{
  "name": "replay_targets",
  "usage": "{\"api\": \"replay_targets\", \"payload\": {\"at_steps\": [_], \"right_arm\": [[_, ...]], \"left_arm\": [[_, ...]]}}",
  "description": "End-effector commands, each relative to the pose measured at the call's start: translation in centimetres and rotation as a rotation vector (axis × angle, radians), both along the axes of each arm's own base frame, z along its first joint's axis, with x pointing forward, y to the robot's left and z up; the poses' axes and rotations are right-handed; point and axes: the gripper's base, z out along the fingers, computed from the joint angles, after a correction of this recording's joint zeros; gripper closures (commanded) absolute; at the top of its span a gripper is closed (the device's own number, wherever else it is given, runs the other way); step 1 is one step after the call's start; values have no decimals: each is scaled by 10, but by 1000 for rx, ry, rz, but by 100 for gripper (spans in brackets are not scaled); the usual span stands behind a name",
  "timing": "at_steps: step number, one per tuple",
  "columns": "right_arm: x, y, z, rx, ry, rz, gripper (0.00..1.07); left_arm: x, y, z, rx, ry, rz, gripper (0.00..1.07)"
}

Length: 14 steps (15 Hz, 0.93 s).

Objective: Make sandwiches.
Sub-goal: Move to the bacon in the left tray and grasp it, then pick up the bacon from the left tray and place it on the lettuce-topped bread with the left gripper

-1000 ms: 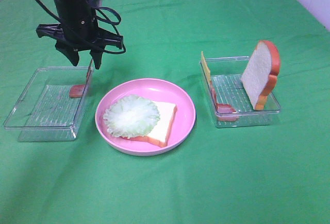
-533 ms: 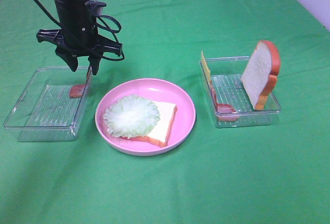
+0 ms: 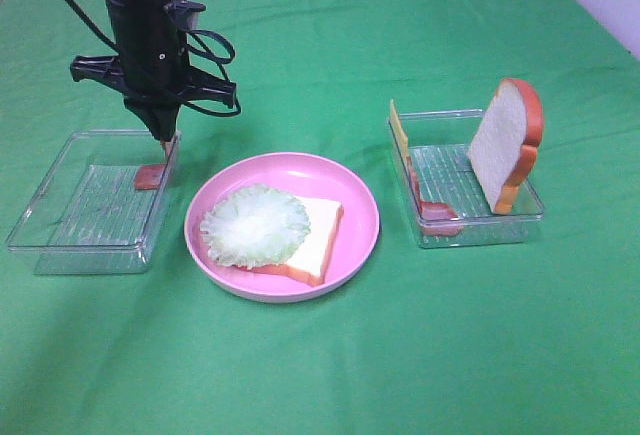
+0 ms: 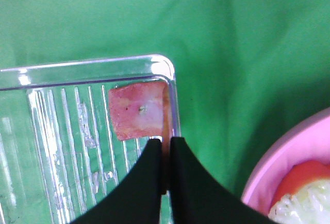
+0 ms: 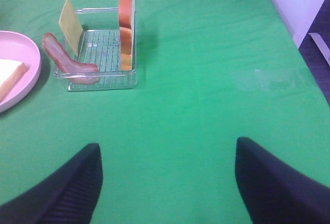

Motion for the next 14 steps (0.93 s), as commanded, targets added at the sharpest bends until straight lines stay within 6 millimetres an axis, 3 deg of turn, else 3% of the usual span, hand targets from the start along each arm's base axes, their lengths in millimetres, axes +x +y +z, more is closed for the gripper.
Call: {"api": "replay_targets", "payload": {"at_steps": [1,3,6,10,14], "right_arm": [[-2,0,-1,-7,-11,-2,38],[-2,0,-1,-7,-11,-2,38],[-2,0,-1,-7,-11,-2,38],[-2,0,-1,-7,-11,-2,38],[-2,0,-1,-7,-11,-2,38]], "left_arm": [[2,1,-1,-3,-7,-1,107],[1,1,1,-1,0,-1,107],[-5,0,27,-41,-19,-13,107],[-19,-10,73,-208,-58,-71,107],[-30,-31,86,-420,-13,-160,107]]}}
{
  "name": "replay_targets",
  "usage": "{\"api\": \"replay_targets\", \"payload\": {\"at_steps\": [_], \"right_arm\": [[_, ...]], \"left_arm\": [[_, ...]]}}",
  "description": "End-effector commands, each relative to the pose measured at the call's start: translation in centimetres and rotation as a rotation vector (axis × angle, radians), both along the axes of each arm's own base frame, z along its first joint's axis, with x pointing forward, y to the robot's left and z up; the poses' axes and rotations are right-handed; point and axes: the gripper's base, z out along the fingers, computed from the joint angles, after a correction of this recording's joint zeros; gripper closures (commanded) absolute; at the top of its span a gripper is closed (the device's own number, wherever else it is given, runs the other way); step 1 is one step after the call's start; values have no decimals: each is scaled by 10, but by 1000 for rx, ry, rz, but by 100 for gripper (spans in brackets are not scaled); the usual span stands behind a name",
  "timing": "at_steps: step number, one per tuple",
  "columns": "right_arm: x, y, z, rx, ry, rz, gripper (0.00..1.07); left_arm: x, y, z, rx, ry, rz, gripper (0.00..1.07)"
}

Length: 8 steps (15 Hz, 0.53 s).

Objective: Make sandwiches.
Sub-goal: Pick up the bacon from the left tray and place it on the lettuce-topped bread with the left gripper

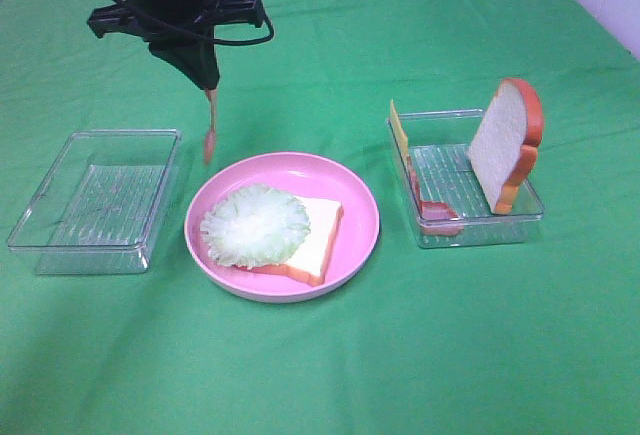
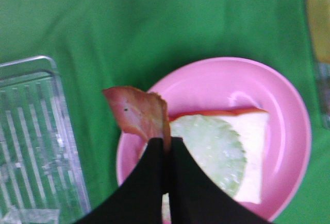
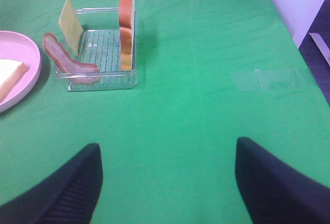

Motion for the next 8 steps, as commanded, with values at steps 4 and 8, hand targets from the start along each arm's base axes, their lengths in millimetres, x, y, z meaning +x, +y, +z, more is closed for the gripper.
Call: {"api": "replay_targets", "payload": {"at_steps": [4,8], "right_arm": [[-2,0,-1,-7,-11,-2,38],[-2,0,-1,-7,-11,-2,38]], "left_arm": [[-32,-61,12,-223,46,-230,107],[-51,-89,9,-186,38,-318,107]]}}
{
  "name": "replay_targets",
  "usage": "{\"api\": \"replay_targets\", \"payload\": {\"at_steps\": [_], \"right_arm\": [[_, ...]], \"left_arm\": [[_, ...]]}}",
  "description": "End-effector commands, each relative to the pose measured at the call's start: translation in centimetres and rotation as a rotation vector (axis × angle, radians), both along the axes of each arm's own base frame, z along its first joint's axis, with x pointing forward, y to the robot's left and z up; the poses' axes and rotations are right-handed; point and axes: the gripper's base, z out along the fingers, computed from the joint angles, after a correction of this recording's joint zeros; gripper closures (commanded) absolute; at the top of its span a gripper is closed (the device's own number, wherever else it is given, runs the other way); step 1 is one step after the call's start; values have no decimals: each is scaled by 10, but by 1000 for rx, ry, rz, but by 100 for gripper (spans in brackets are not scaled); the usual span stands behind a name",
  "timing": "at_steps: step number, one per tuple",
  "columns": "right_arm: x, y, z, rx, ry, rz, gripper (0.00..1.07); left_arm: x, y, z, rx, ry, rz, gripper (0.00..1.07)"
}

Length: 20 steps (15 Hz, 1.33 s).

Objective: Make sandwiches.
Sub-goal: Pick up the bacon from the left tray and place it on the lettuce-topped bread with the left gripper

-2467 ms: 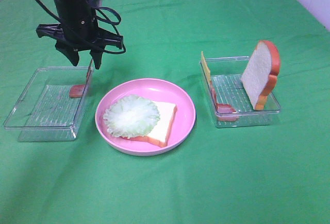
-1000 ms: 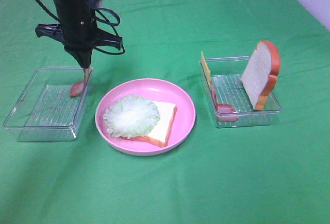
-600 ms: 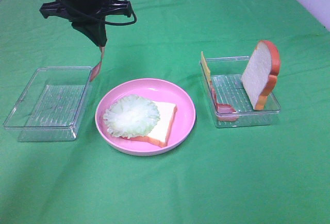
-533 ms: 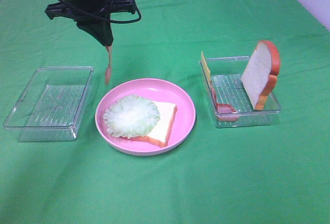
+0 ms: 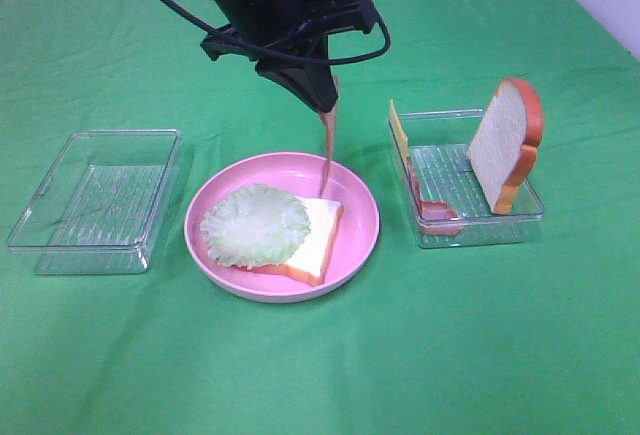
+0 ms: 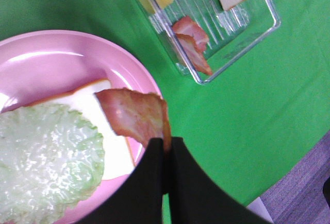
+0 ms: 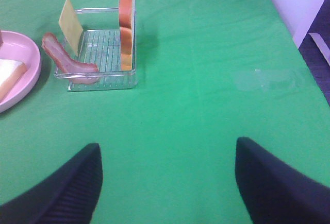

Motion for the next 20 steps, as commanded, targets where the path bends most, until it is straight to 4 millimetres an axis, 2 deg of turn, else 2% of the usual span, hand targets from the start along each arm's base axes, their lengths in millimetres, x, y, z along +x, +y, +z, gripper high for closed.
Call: {"api": "replay_targets", "payload": {"at_steps": [1,2,3,6,10,17,20], "right_arm": [[-2,0,-1,-7,-11,-2,38],[-2,0,-1,-7,-11,-2,38],[-2,0,-1,-7,-11,-2,38],[-2,0,-1,-7,-11,-2,38],[-2,0,-1,-7,-11,-2,38],[-2,0,-1,-7,-11,-2,38],[-2,0,-1,-7,-11,-2,38]], "left_arm": [[-3,-2,-2,39,-16,-21,107],[-2,-2,-5,49,-10,-24,107],[0,-1,-22,105,29,-39,107],[3,2,-48,194,68,-47,107],[8,9,-51,280,36,12,107],[-4,-16,-41,-28,154,-64,107],[1,-8,-49,89,108,-67,107]]}}
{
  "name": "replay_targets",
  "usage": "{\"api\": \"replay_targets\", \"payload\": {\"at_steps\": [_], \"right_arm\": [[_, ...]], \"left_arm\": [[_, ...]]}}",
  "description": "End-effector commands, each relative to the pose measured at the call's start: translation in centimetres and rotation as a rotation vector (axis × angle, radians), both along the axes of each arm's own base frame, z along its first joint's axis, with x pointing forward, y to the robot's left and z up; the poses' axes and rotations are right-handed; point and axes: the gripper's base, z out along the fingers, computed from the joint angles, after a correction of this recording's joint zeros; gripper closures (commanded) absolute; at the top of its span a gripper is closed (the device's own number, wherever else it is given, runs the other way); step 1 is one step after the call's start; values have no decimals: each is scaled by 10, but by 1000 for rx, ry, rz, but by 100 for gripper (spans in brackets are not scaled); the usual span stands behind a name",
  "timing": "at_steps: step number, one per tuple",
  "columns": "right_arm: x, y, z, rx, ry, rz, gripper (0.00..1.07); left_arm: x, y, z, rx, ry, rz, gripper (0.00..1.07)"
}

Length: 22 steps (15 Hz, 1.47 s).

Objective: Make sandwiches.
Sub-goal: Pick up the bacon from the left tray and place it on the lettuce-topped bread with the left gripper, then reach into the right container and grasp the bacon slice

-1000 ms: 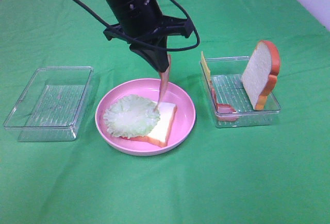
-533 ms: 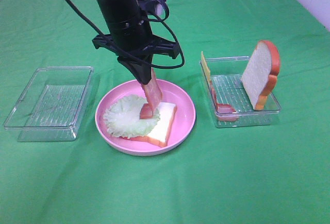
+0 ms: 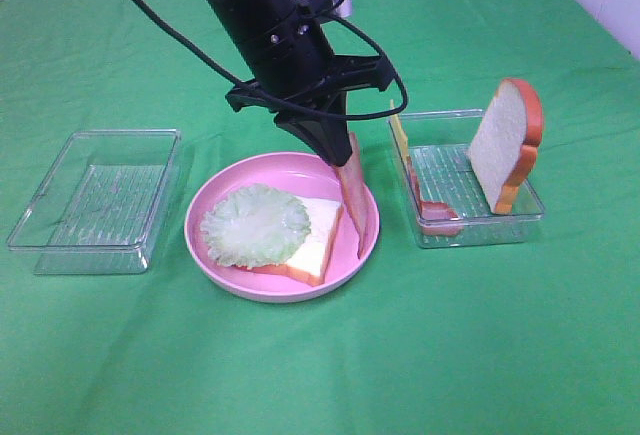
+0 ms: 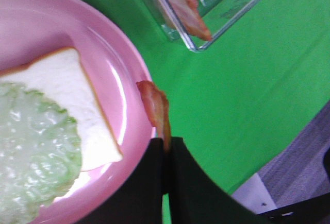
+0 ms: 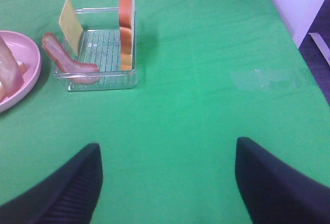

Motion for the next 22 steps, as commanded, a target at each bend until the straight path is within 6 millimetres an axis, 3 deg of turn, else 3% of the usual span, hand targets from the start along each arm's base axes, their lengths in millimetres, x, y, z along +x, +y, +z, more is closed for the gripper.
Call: {"api": "replay_targets", "payload": {"at_steps": [1,7,13,14,16,19,20,22], "right_arm": [[-2,0,-1,-7,-11,-2,38],[-2,0,-1,-7,-11,-2,38],[-2,0,-1,-7,-11,-2,38],[-2,0,-1,-7,-11,-2,38],[-2,0,-1,-7,-11,-2,38],[-2,0,-1,-7,-11,-2,38],[-2,0,-1,-7,-11,-2,38],[-2,0,-1,-7,-11,-2,38]], "left_arm": [[4,8,-11,119,-31,12,107],[14,29,-22,374,-95,93,107],[13,31,-23,388,-83,115,106],[12,31,-23,395,-73,115,98],[10,32,-23,409,-53,108,69],[10,33,-18,408,-59,101,37],[11,33,-10,406,-86,100,35],[13,37,25,390,-188,119,35]]}}
